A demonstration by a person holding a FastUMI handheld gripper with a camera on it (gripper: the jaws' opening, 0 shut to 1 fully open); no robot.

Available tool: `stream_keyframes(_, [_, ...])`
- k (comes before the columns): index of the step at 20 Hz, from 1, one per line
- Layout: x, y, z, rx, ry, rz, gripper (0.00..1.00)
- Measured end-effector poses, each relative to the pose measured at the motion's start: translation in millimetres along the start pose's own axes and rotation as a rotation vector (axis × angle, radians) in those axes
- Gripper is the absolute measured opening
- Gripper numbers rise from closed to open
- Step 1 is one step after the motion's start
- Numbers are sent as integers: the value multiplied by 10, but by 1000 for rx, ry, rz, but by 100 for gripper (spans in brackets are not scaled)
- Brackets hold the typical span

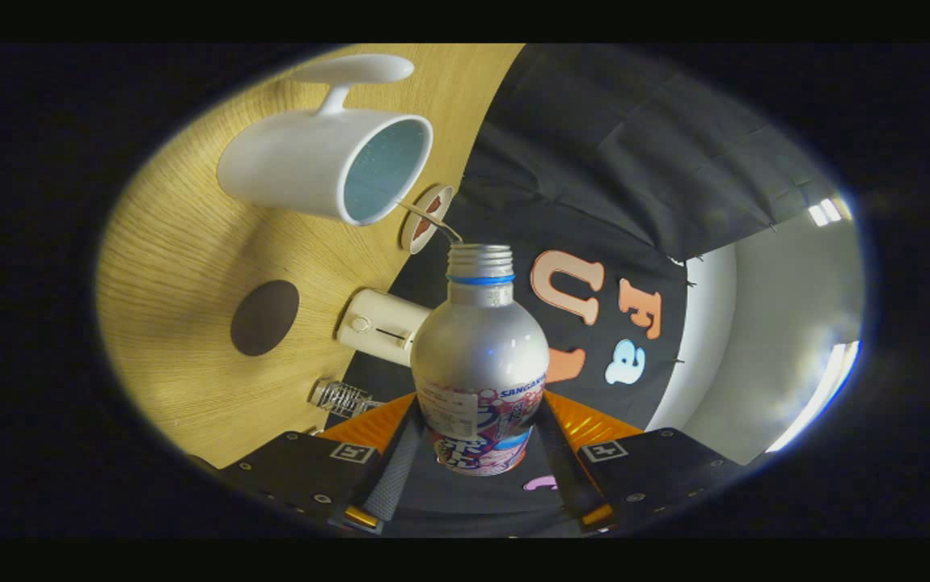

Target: Take the bottle from table, then pour the juice into the cup, finally place the bottle on the coaster

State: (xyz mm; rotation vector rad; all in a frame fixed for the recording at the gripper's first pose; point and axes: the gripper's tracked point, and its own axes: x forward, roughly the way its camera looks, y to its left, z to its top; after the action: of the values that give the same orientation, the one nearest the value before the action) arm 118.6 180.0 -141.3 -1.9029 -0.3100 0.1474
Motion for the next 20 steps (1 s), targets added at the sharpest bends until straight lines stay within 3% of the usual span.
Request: stream_keyframes(20, [46, -93, 119, -65, -52, -28, 77])
